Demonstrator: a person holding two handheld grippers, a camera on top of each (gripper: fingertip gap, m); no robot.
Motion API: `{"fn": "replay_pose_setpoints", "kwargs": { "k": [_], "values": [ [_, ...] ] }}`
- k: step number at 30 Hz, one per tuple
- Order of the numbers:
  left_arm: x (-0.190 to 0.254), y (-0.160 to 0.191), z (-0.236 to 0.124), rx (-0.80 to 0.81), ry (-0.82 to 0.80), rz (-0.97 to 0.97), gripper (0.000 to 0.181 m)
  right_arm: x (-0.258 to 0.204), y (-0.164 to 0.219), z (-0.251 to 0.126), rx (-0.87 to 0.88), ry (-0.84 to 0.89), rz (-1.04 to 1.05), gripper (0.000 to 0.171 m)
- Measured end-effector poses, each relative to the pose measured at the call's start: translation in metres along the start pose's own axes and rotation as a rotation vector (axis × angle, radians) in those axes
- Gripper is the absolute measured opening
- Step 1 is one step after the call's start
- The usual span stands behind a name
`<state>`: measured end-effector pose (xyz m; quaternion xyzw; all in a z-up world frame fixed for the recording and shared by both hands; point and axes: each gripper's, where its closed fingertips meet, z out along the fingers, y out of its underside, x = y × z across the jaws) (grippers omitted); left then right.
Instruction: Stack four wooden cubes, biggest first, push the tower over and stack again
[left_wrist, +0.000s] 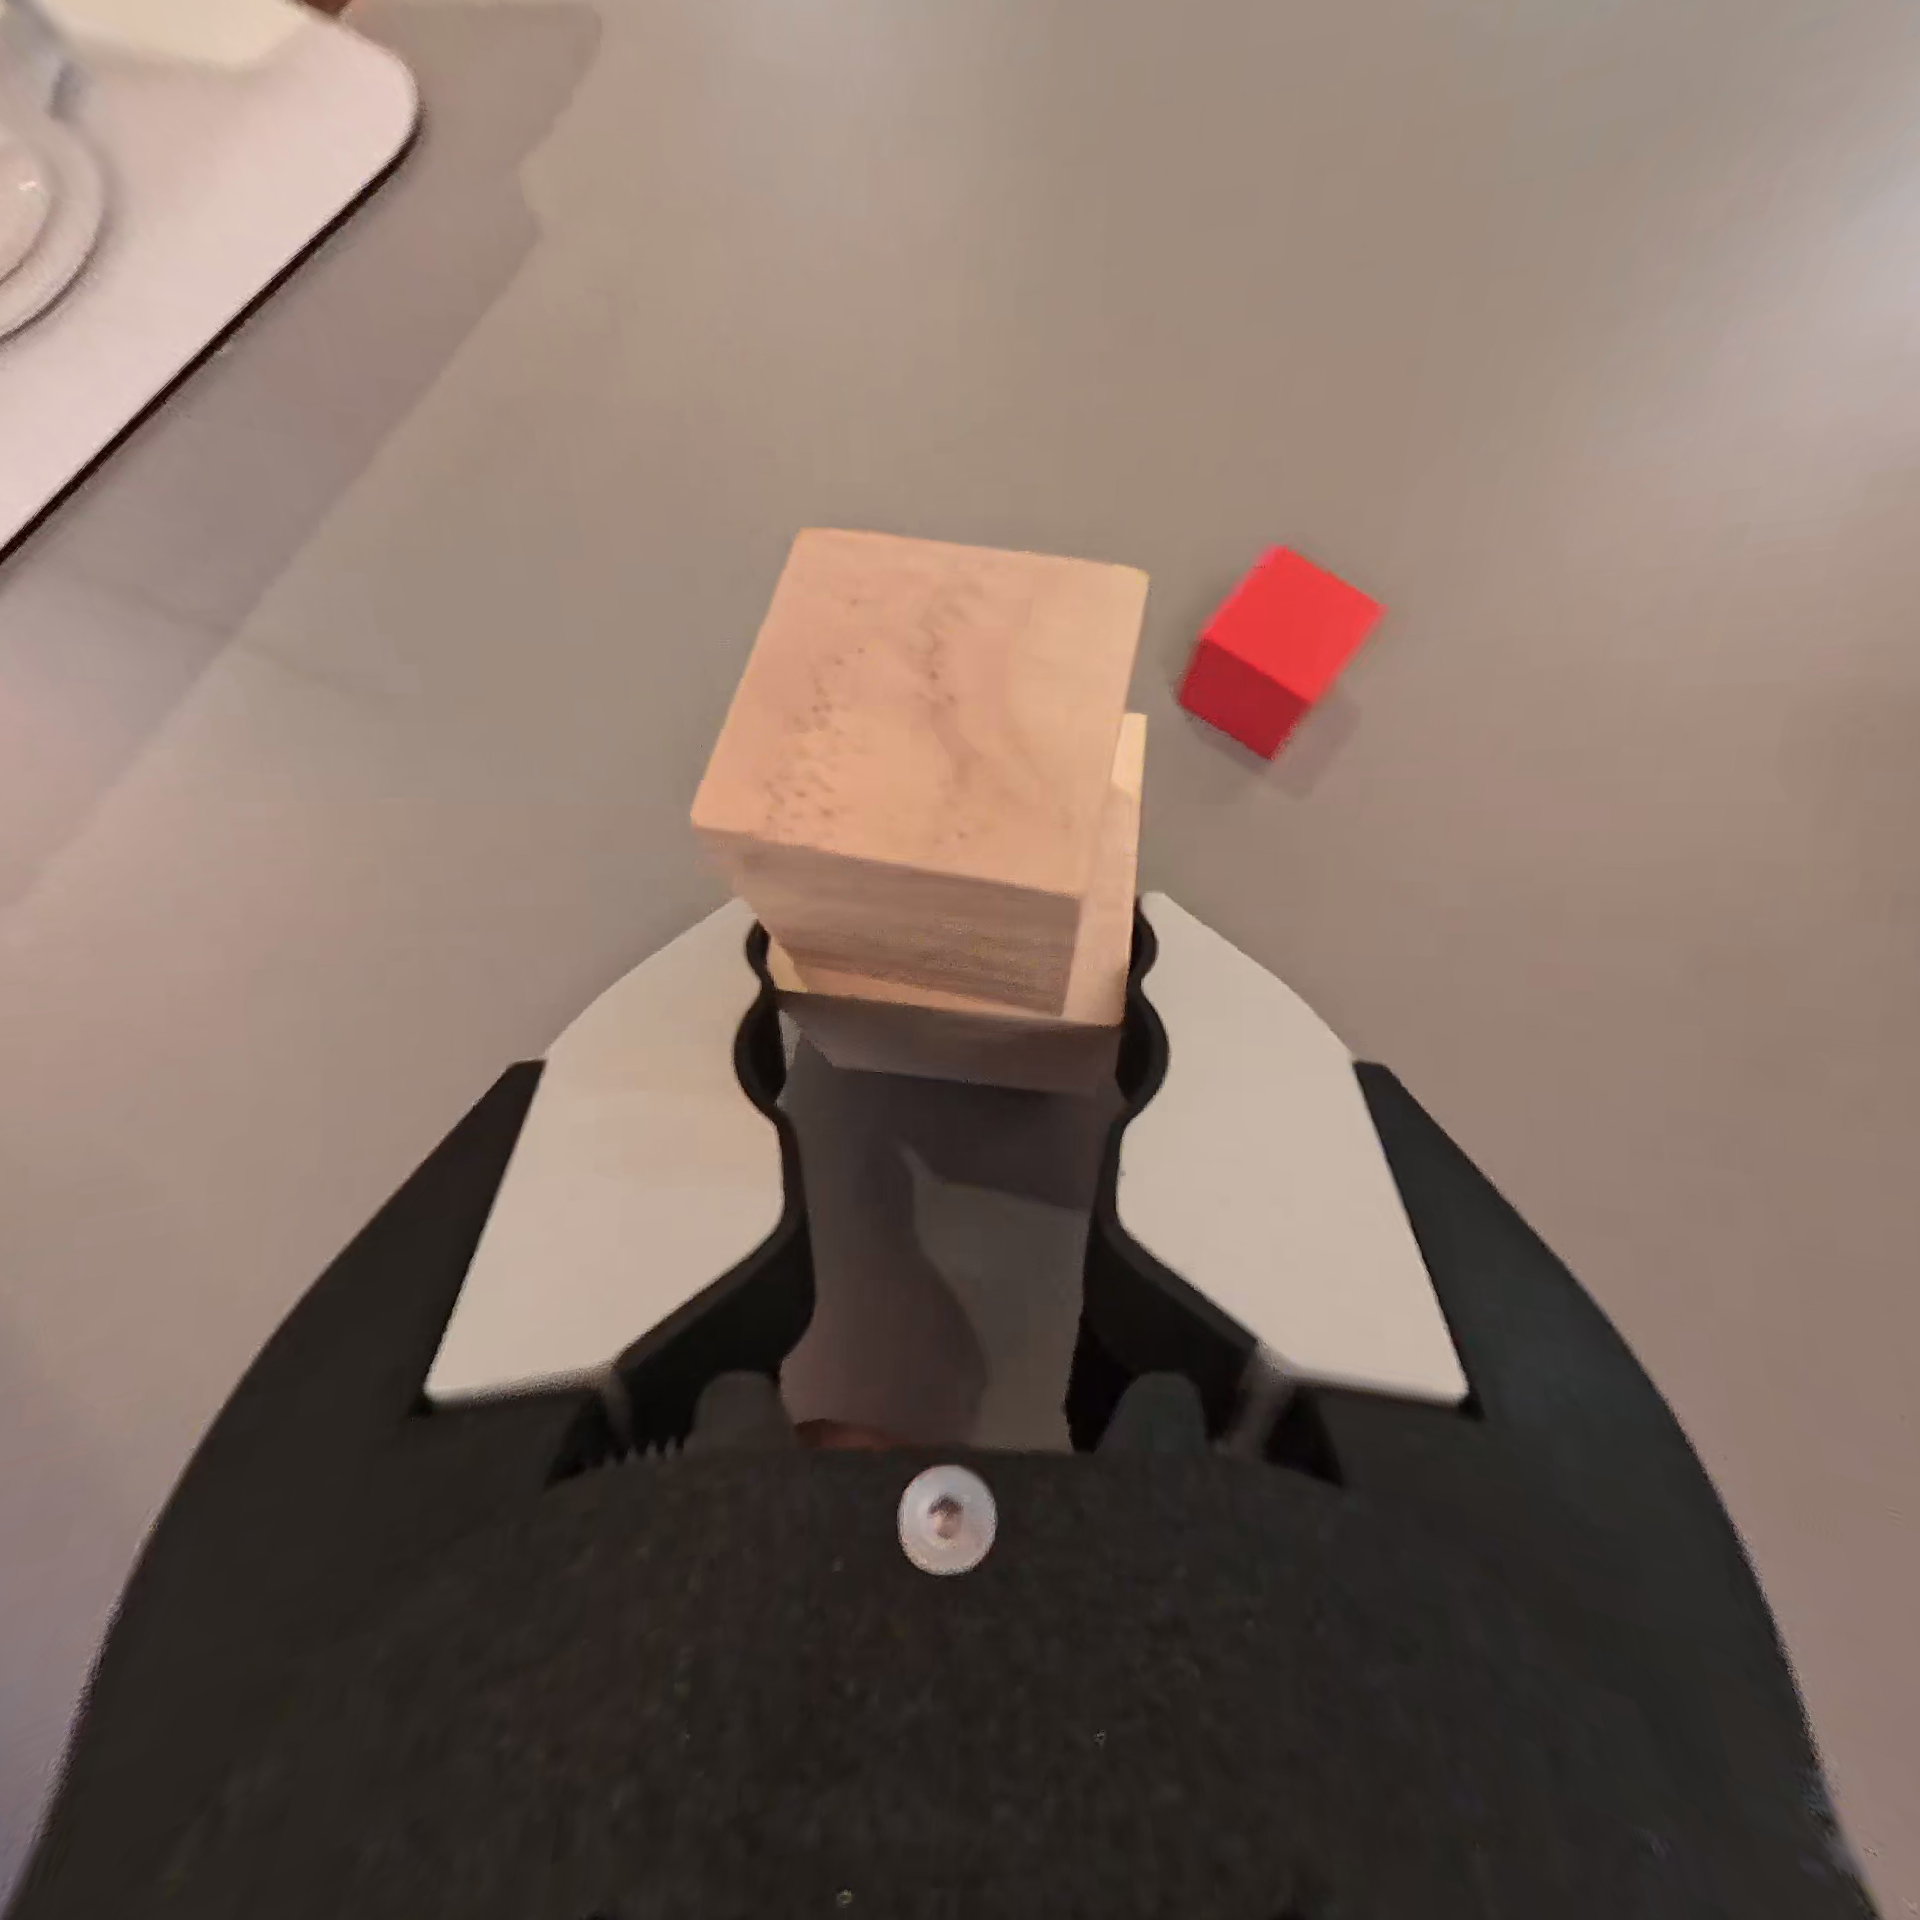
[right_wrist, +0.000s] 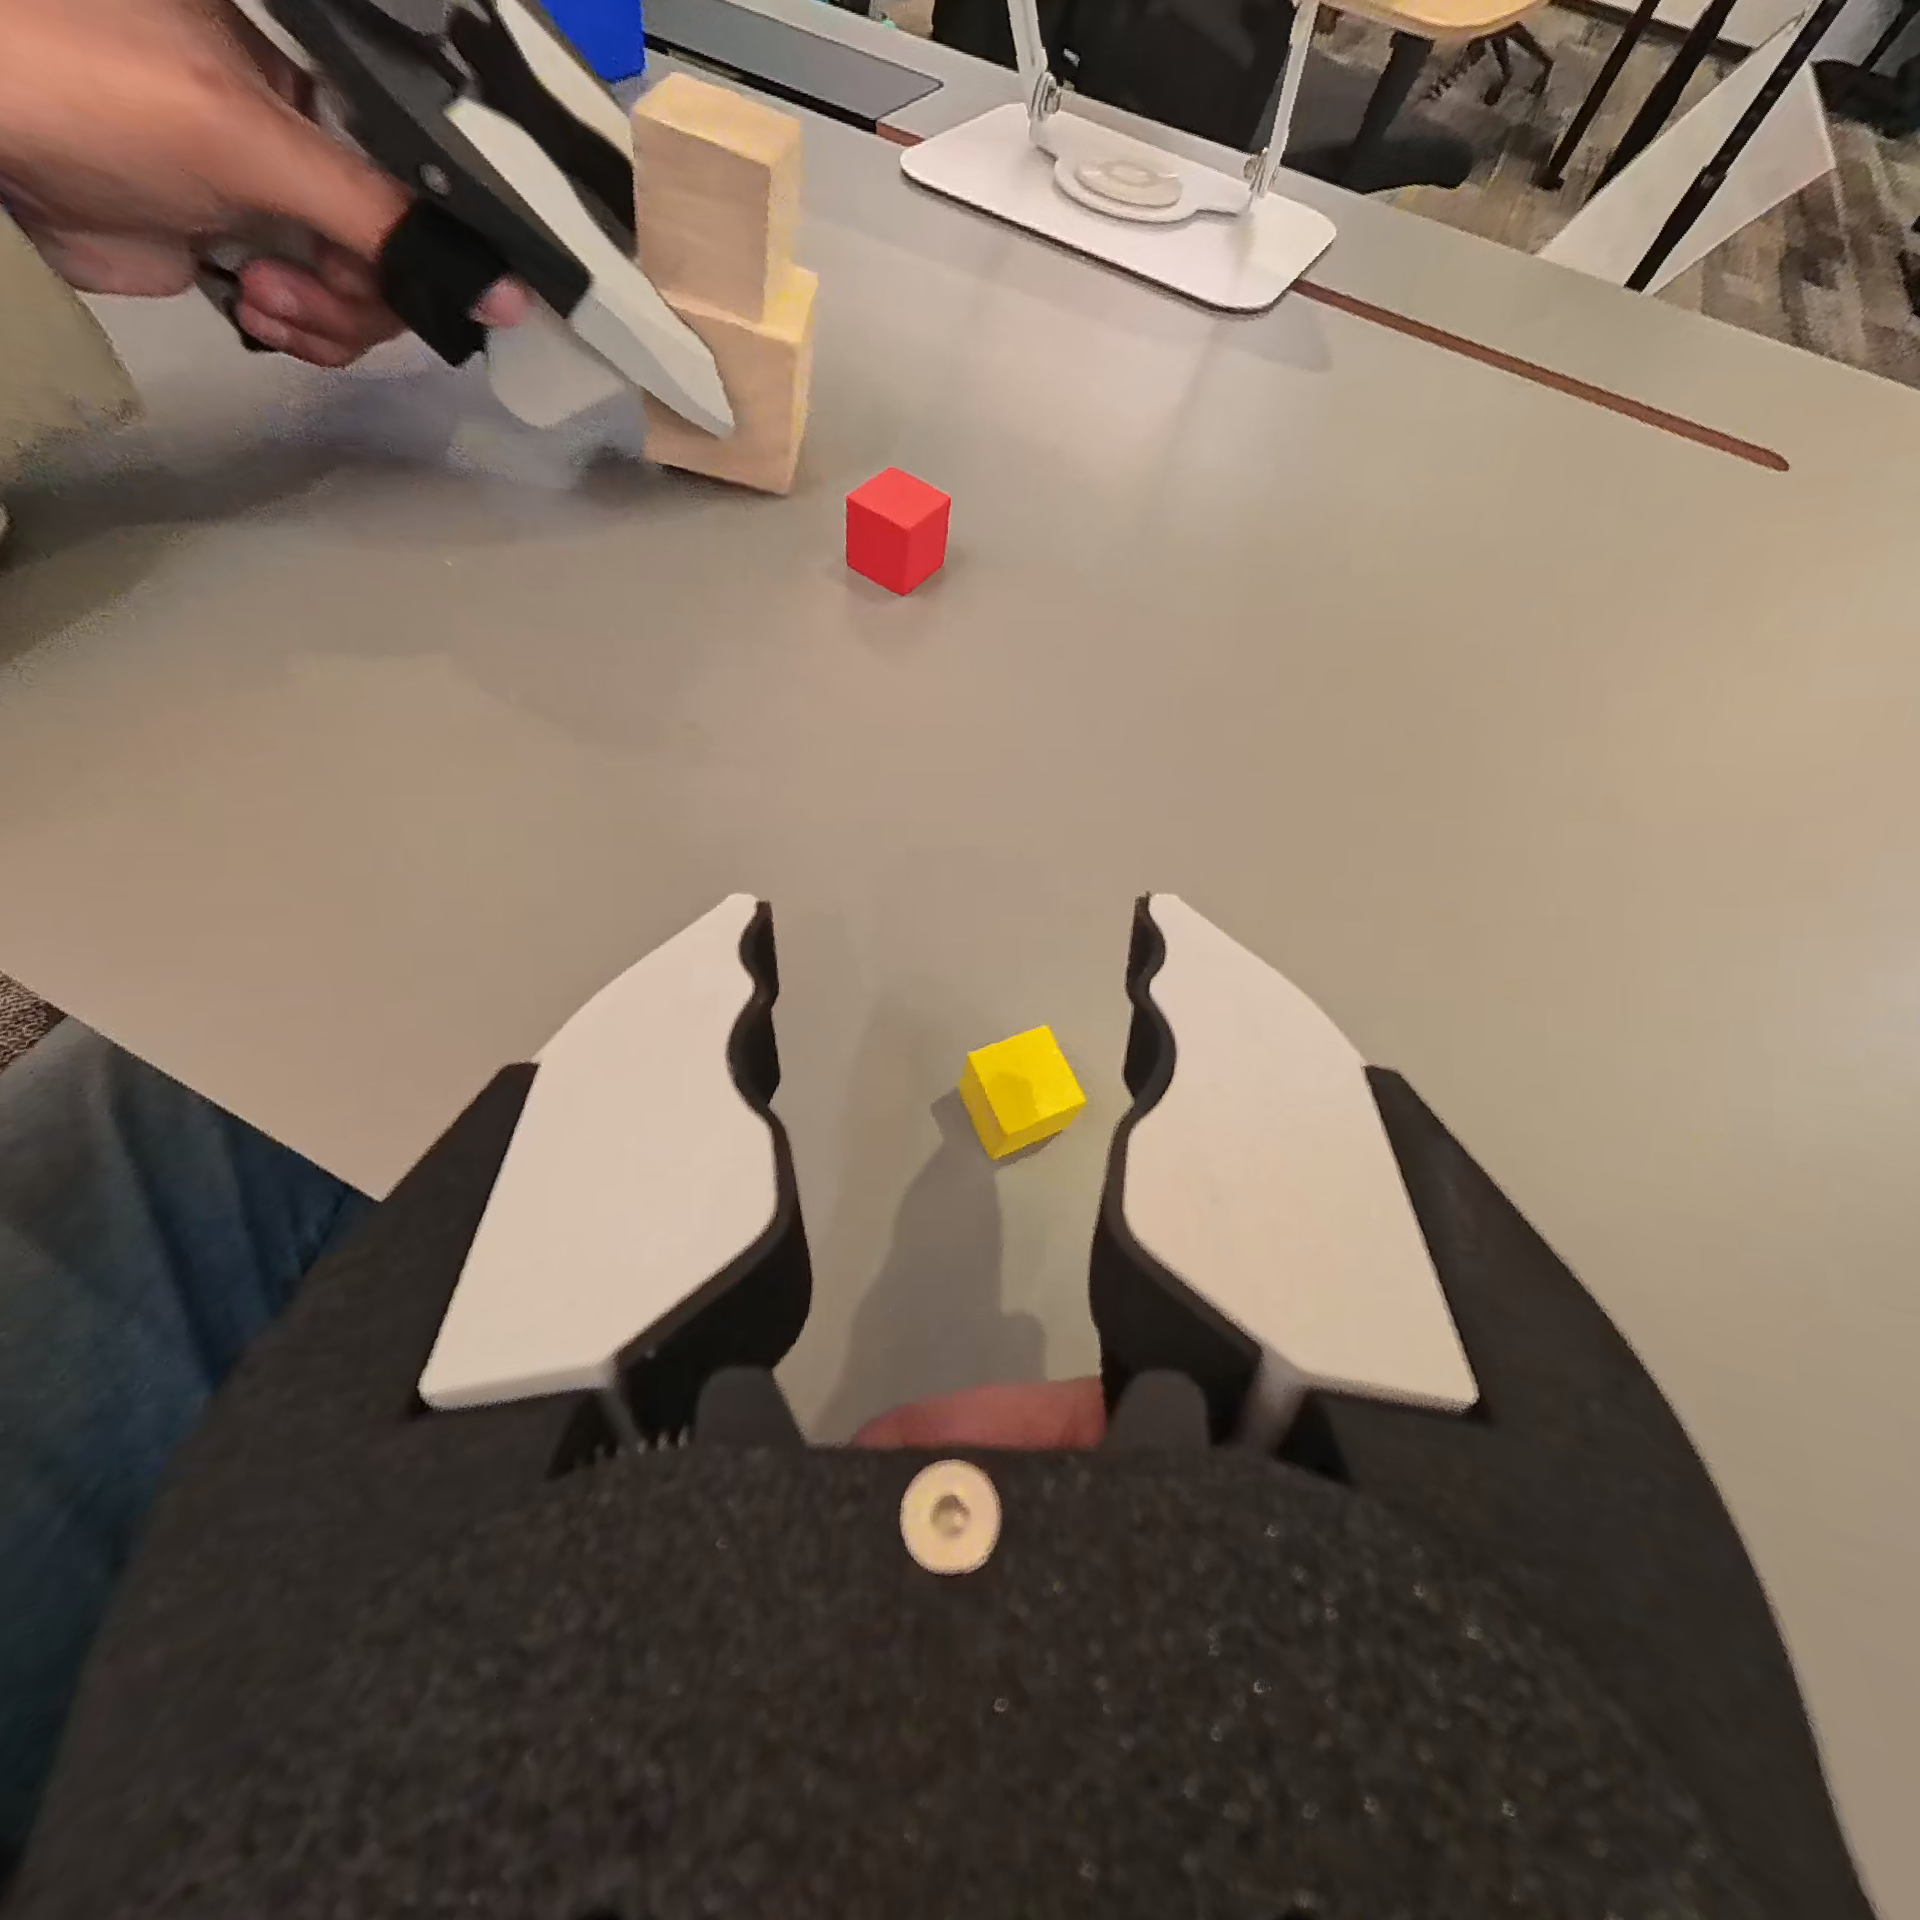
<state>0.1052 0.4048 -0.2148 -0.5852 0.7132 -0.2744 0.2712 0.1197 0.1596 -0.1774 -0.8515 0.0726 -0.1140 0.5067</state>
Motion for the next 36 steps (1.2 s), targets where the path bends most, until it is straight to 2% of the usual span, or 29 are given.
{"fn": "replay_pose_setpoints", "kwargs": {
  "k": [6,9,14,16,17,20,23,26,28,31,34,36],
  "values": [
    [0.041,0.006,-0.015,0.039,0.185,0.142,0.062,0.005,0.002,0.0,-0.011,0.0,-0.015,0.064],
    [0.057,0.009,-0.018,0.069,0.266,0.176,0.062,0.0,0.01,0.002,-0.046,-0.063,-0.039,0.063],
    [0.062,0.014,-0.013,0.079,0.255,0.264,0.062,-0.007,0.015,0.002,-0.103,-0.177,-0.1,0.063],
    [0.059,0.015,-0.016,0.08,0.225,0.25,0.068,-0.011,0.002,0.004,-0.074,-0.236,-0.127,0.063],
    [0.059,0.015,-0.02,0.088,0.204,0.247,0.08,-0.014,-0.006,0.007,-0.064,-0.282,-0.163,0.059],
    [0.065,0.015,-0.049,0.135,0.141,0.202,0.098,-0.014,-0.038,0.032,-0.089,-0.345,-0.327,0.055],
    [0.077,0.02,-0.083,0.219,0.05,0.073,0.095,-0.024,-0.061,0.076,-0.168,-0.468,-0.512,0.052],
    [0.1,0.037,-0.108,0.288,-0.023,-0.127,0.093,-0.029,-0.062,0.126,-0.308,-0.569,-0.62,0.055],
    [0.117,0.048,-0.122,0.351,-0.093,-0.252,0.084,-0.03,-0.057,0.148,-0.402,-0.615,-0.672,0.054],
    [0.144,0.065,-0.138,0.418,-0.183,-0.357,0.078,-0.029,-0.045,0.168,-0.528,-0.651,-0.731,0.05],
    [0.167,0.082,-0.148,0.407,-0.25,-0.375,0.078,-0.025,-0.035,0.181,-0.614,-0.646,-0.764,0.048],
    [0.18,0.085,-0.154,0.419,-0.257,-0.356,0.077,-0.025,-0.032,0.184,-0.642,-0.657,-0.773,0.029]
  ]
}}
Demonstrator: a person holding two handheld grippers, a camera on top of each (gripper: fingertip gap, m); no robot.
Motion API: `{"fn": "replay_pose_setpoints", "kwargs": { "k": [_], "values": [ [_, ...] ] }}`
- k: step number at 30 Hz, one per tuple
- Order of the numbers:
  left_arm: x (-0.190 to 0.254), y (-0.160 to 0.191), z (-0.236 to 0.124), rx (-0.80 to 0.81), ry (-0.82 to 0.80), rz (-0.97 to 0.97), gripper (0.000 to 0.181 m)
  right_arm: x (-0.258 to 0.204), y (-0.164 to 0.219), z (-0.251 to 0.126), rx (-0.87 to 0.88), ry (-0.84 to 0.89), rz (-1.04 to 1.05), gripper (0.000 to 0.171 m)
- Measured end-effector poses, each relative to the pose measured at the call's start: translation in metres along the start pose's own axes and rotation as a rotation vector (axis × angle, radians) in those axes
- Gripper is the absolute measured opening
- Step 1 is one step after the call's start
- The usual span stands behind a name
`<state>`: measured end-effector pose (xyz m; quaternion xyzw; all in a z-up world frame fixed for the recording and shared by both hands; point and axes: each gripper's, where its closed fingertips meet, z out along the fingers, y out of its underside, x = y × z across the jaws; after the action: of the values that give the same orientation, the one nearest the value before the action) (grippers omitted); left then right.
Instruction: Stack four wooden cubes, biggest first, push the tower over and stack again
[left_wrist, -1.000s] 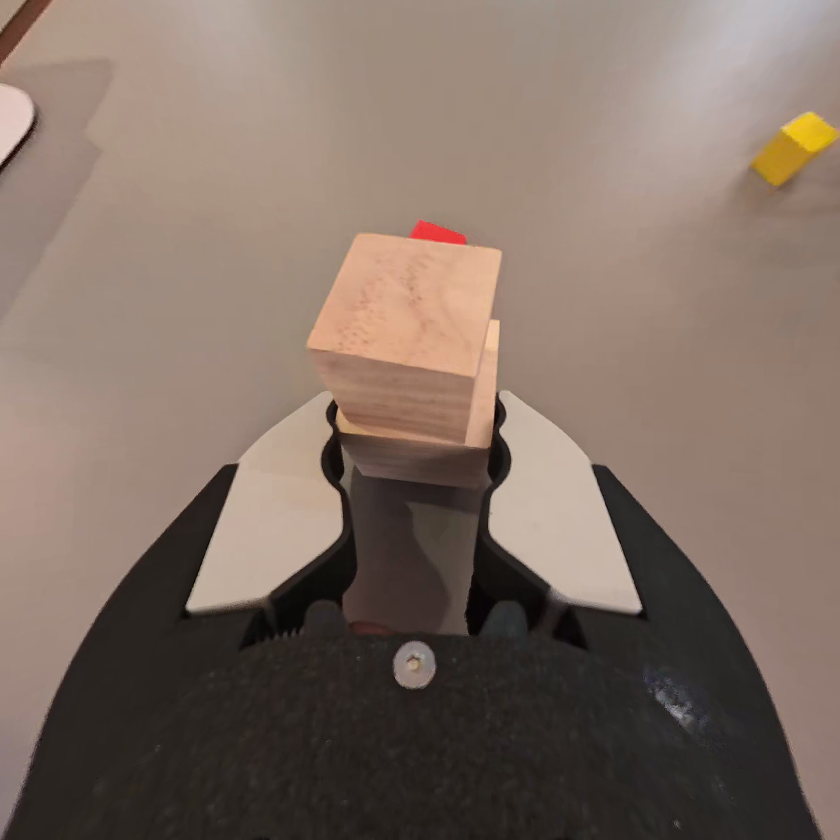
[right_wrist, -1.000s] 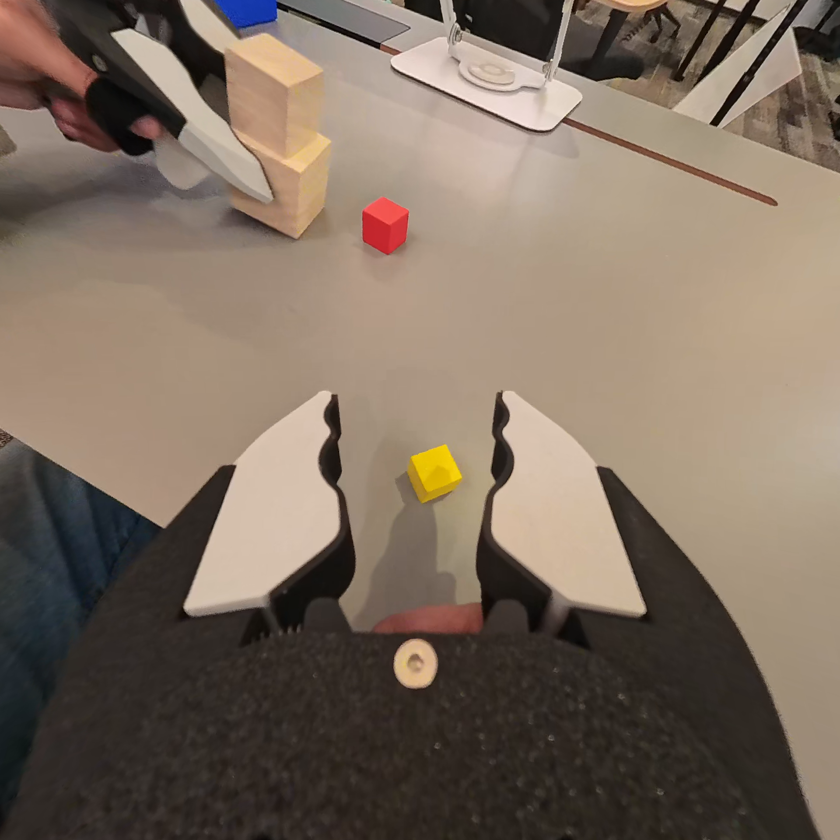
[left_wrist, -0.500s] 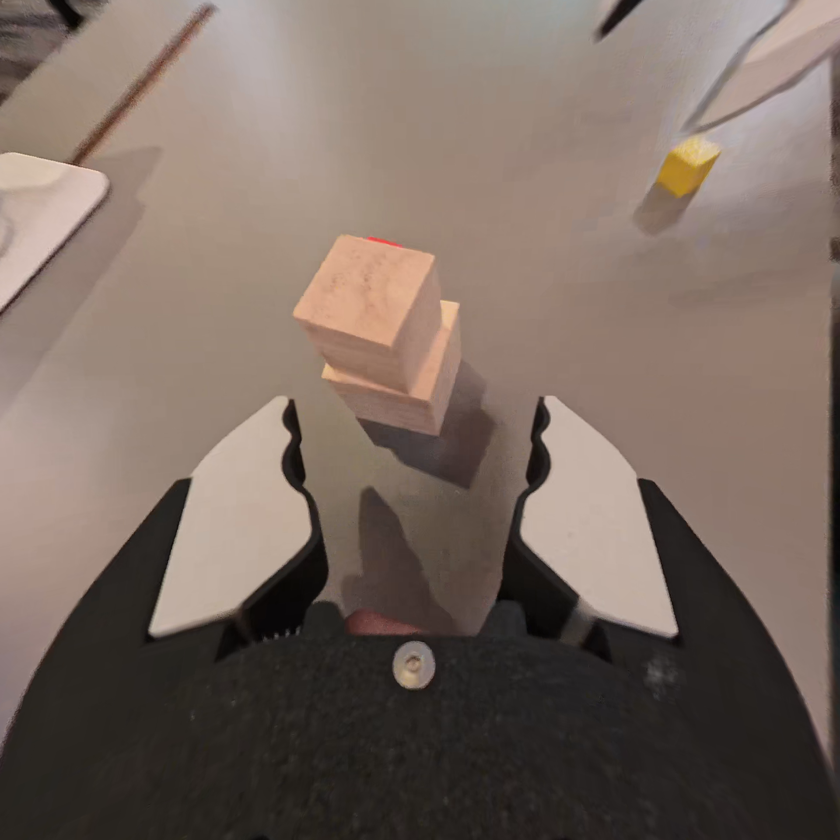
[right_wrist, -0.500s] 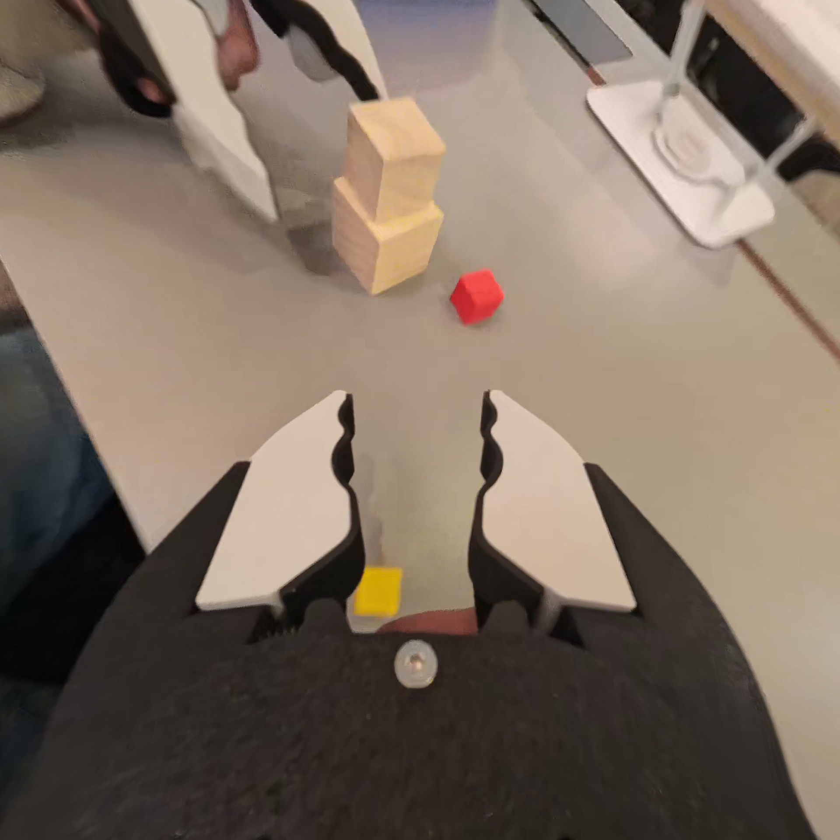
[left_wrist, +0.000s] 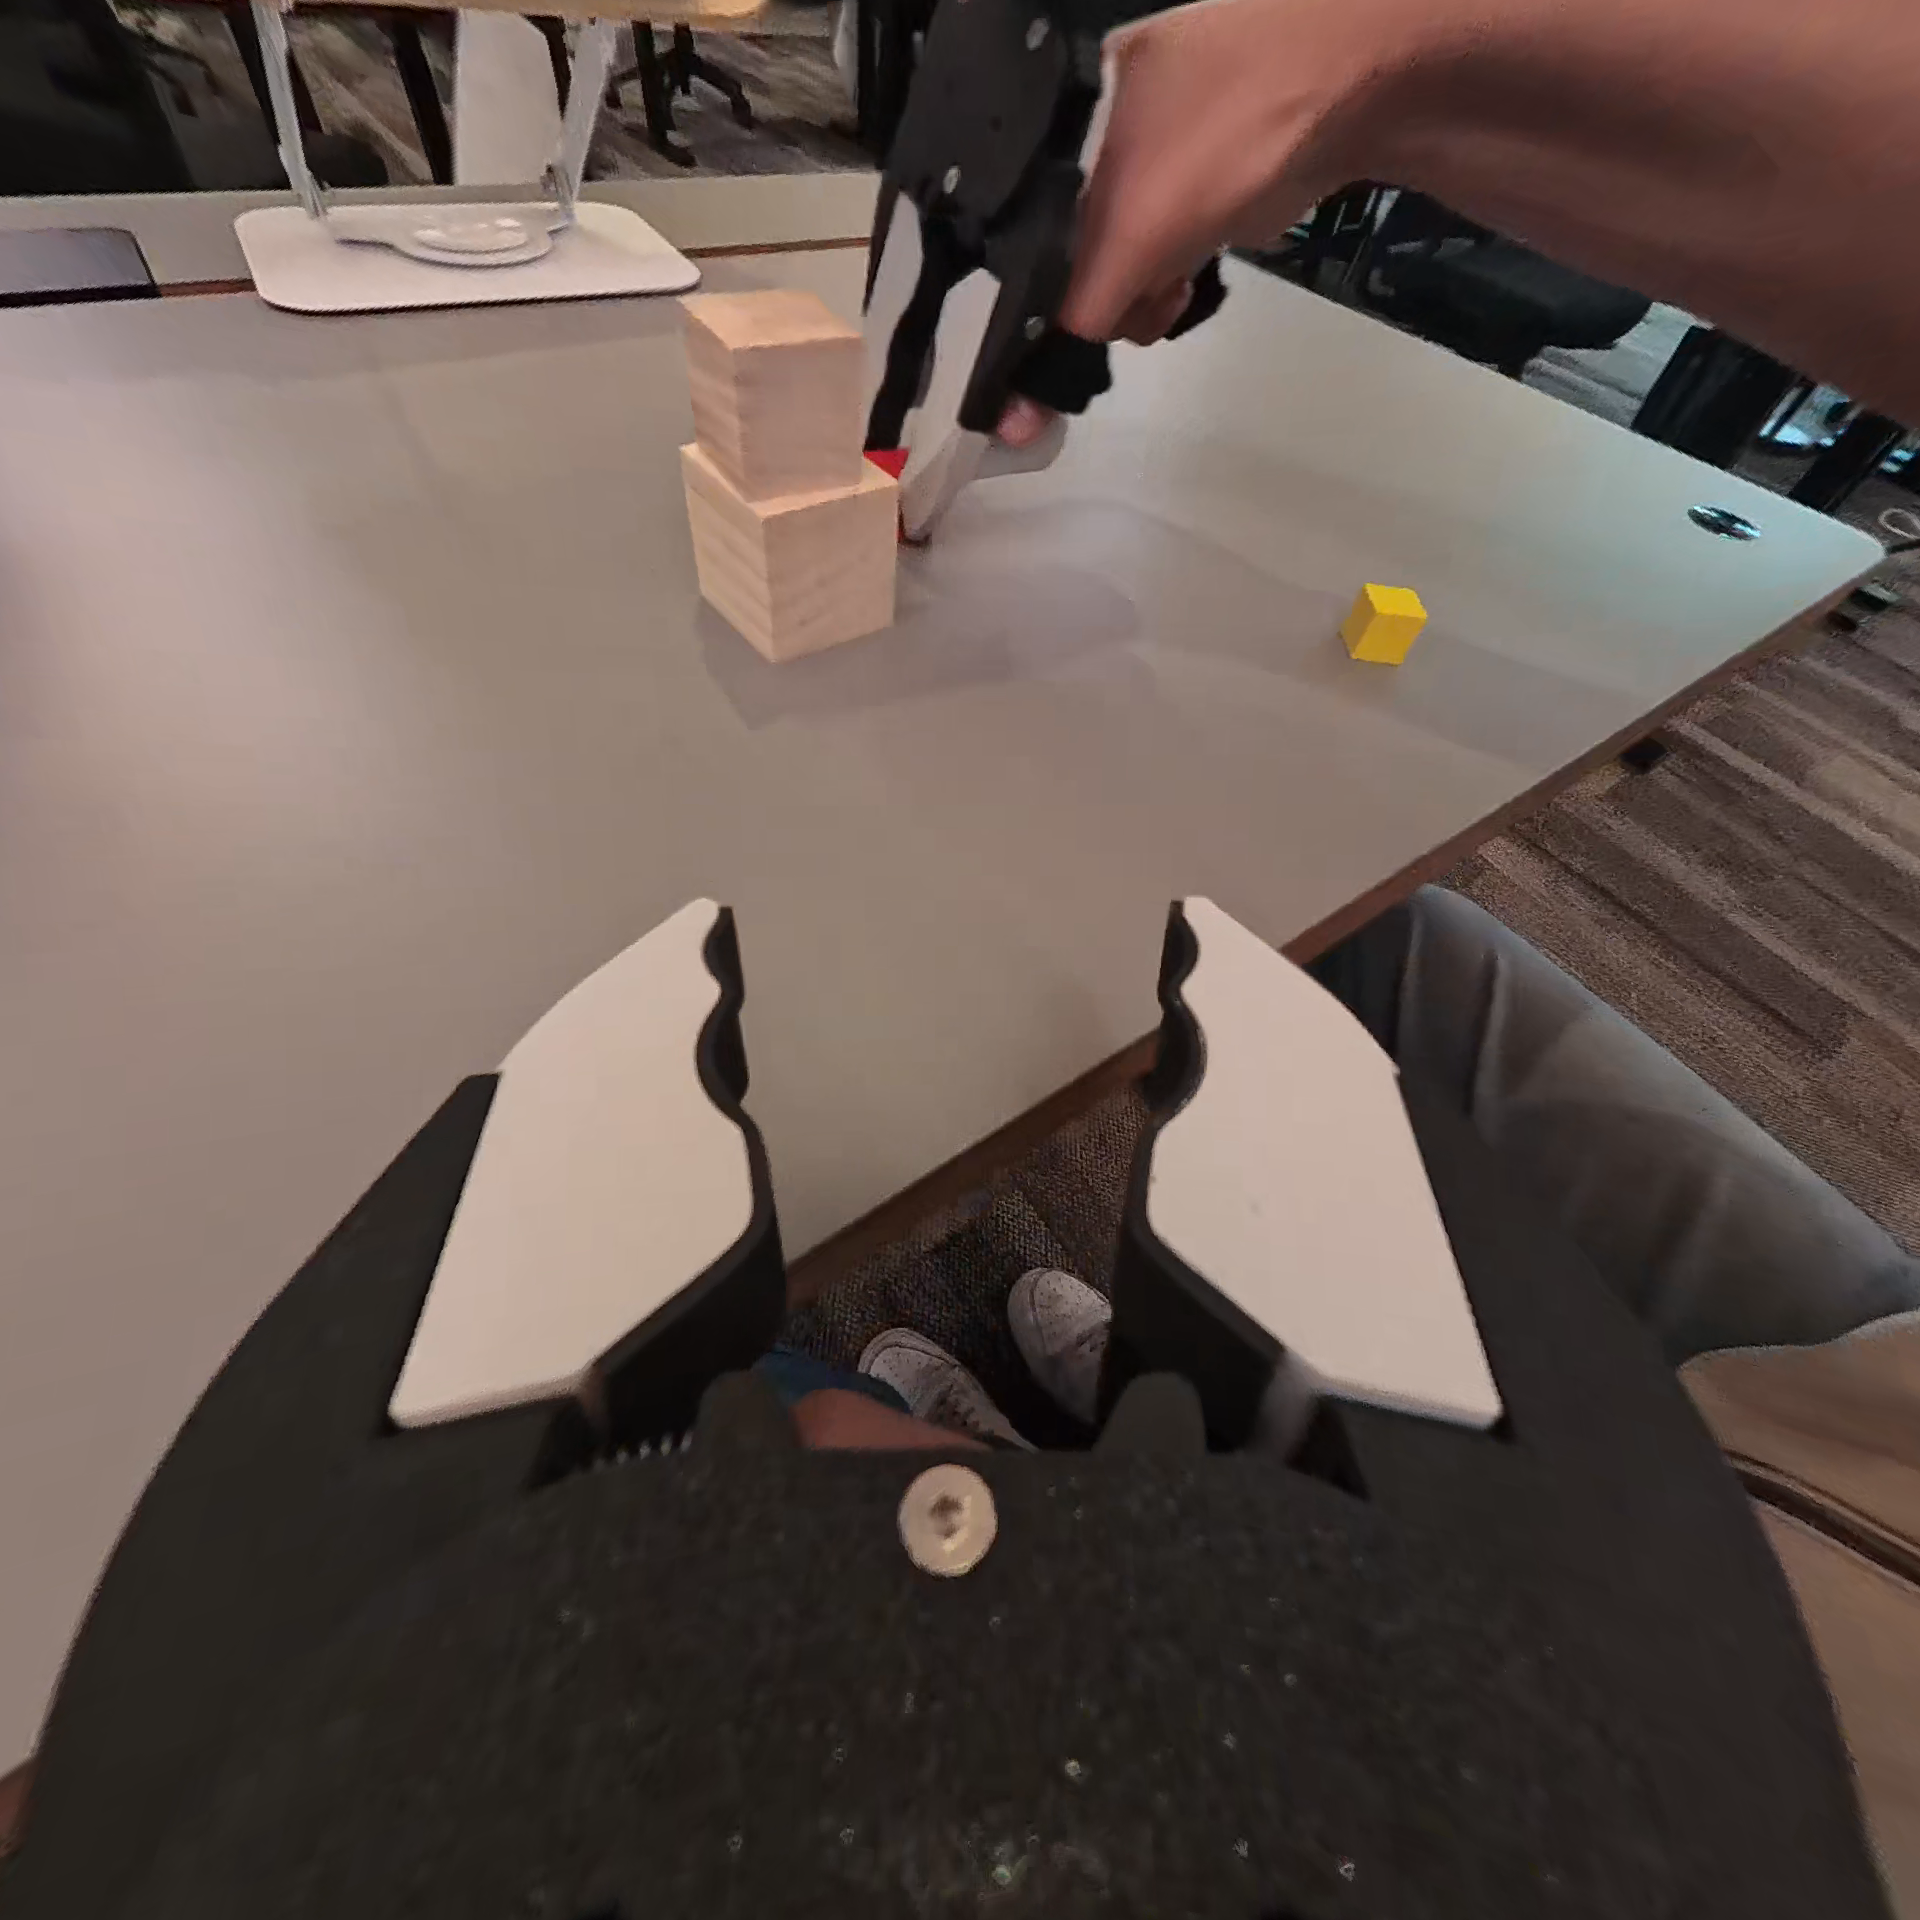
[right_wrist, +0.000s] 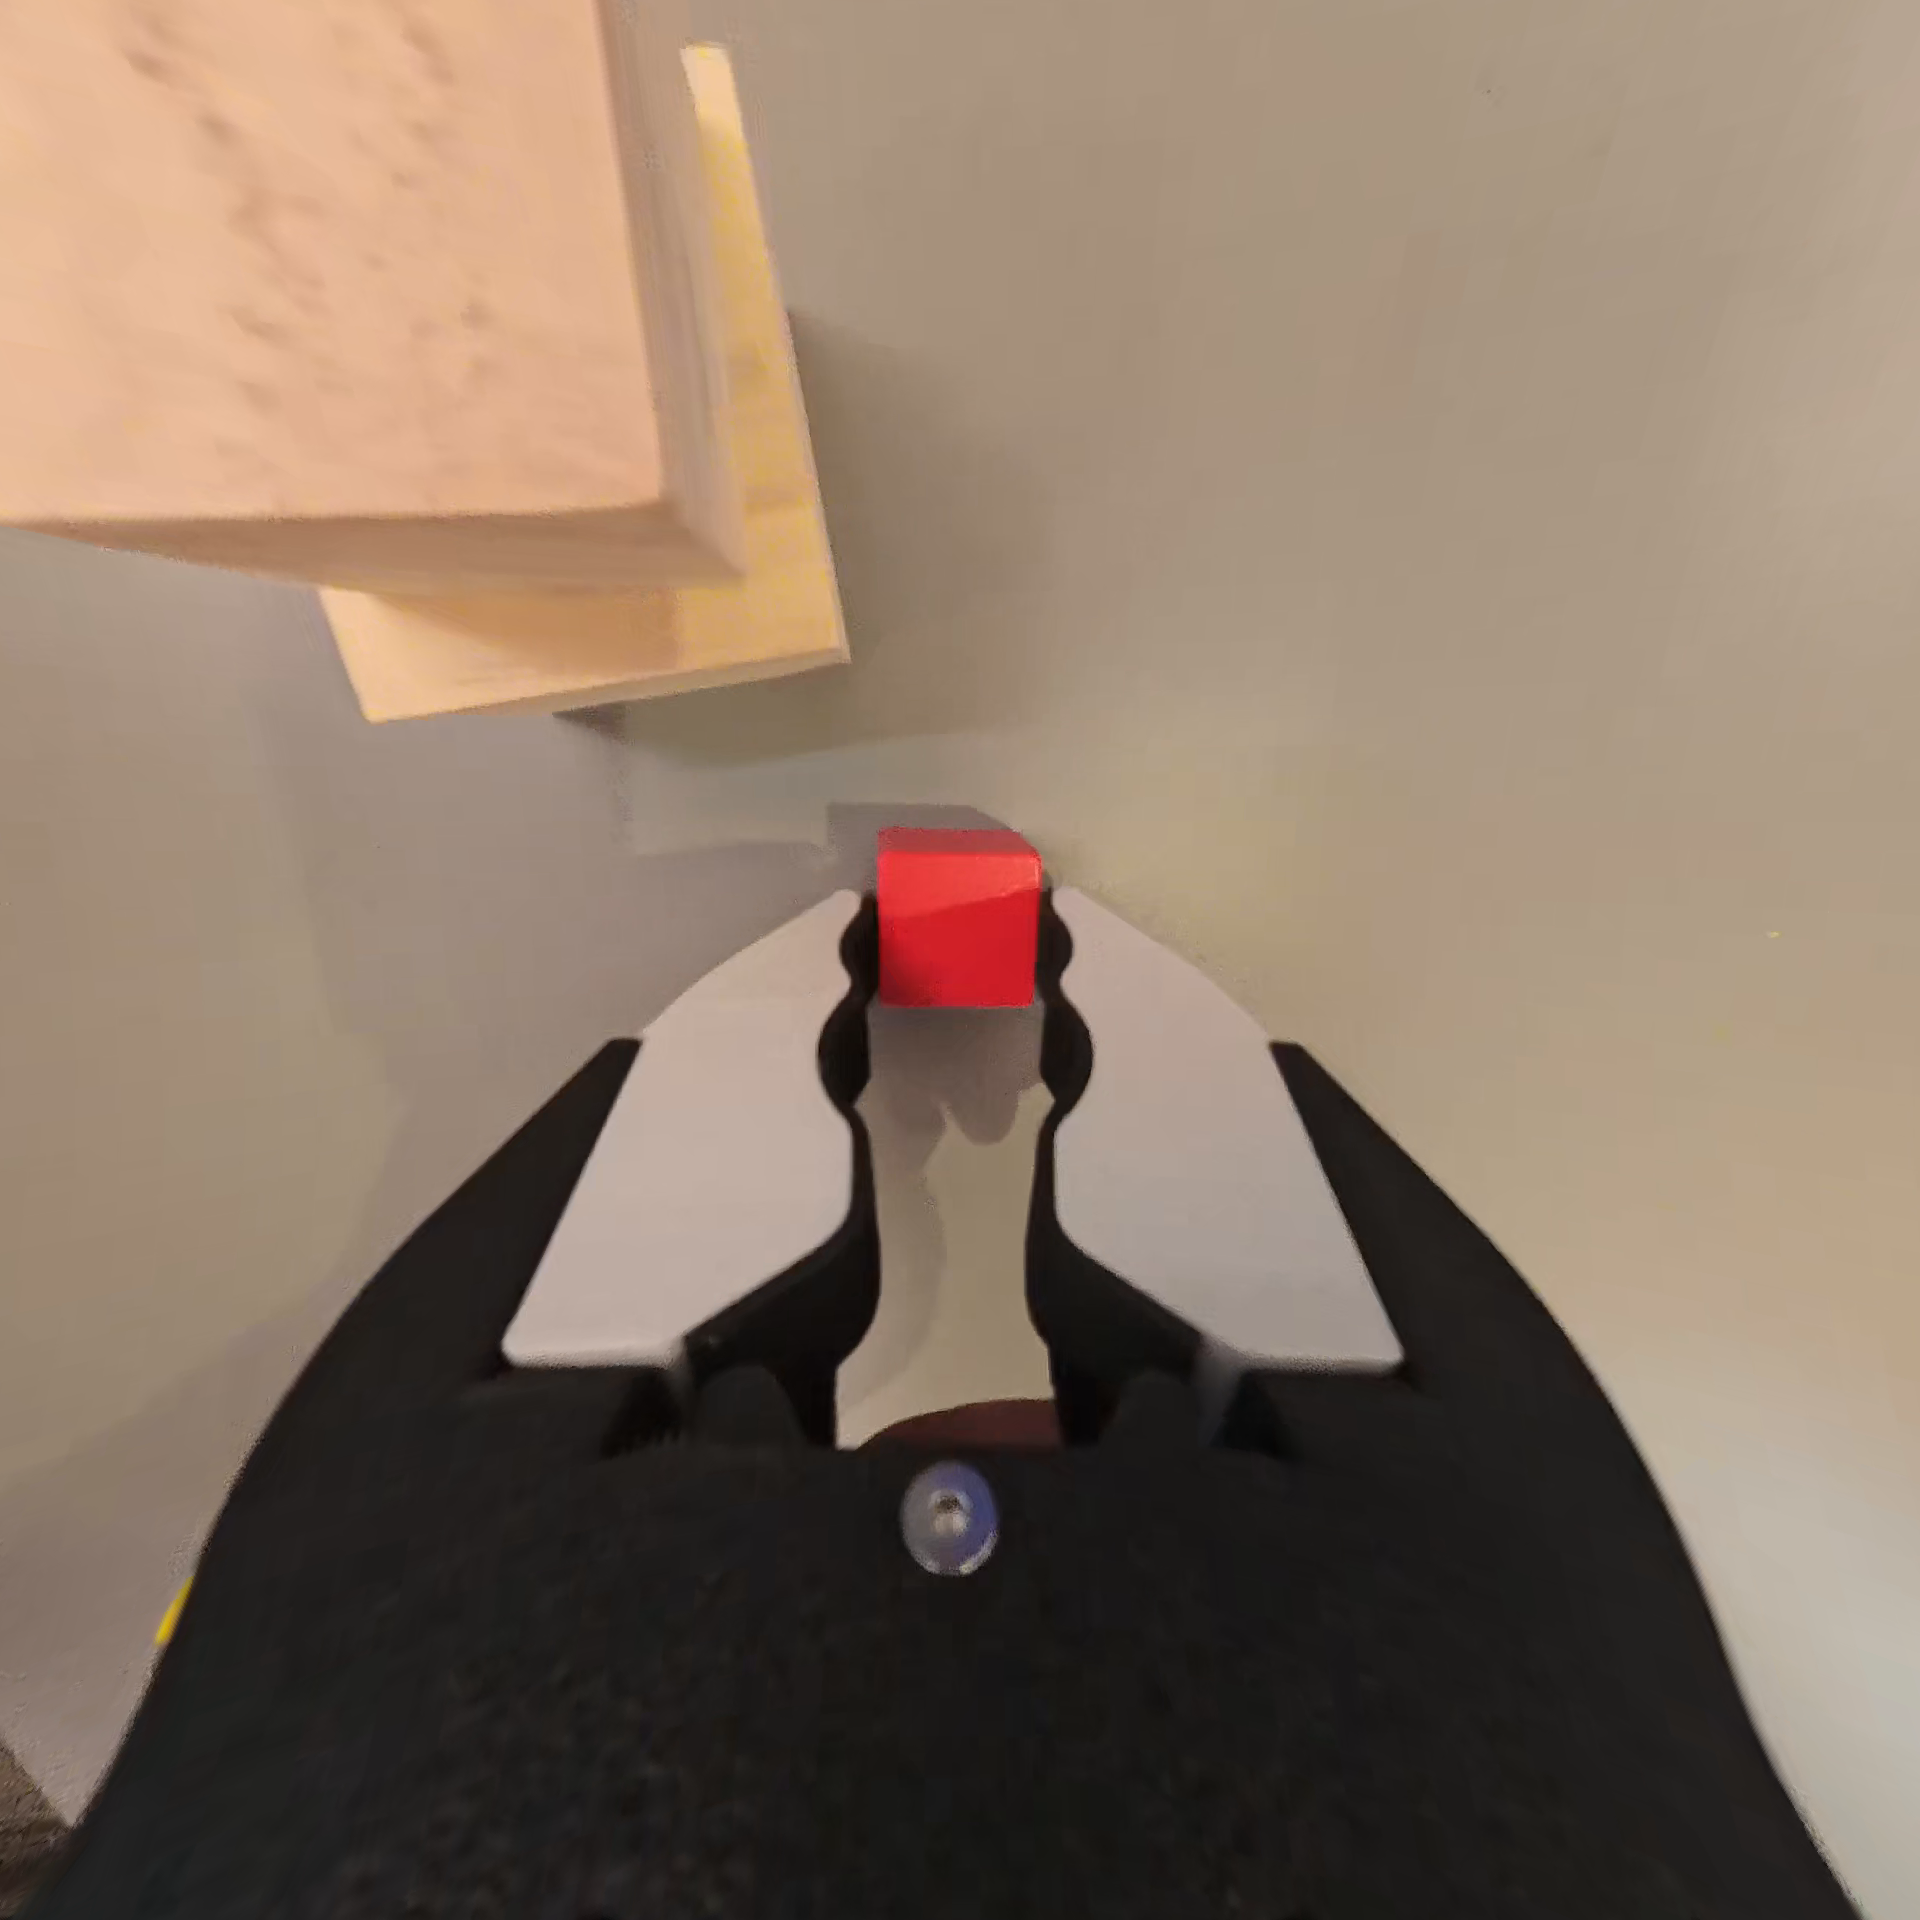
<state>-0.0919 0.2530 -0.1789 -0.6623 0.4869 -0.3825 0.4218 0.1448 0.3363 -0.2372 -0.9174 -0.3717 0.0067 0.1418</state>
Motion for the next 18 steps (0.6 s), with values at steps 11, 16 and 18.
{"fn": "replay_pose_setpoints", "kwargs": {
  "k": [11,16,18],
  "values": [
    [0.007,0.0,-0.01,0.107,-0.075,0.018,0.071,-0.03,-0.086,-0.107,0.198,0.041,-0.119,0.028],
    [0.013,0.003,-0.01,0.096,-0.088,0.093,0.071,-0.033,-0.09,-0.088,0.087,0.036,-0.088,0.028],
    [0.016,0.003,-0.012,0.095,-0.089,0.112,0.07,-0.032,-0.089,-0.082,0.069,0.022,-0.064,0.029]
  ]
}}
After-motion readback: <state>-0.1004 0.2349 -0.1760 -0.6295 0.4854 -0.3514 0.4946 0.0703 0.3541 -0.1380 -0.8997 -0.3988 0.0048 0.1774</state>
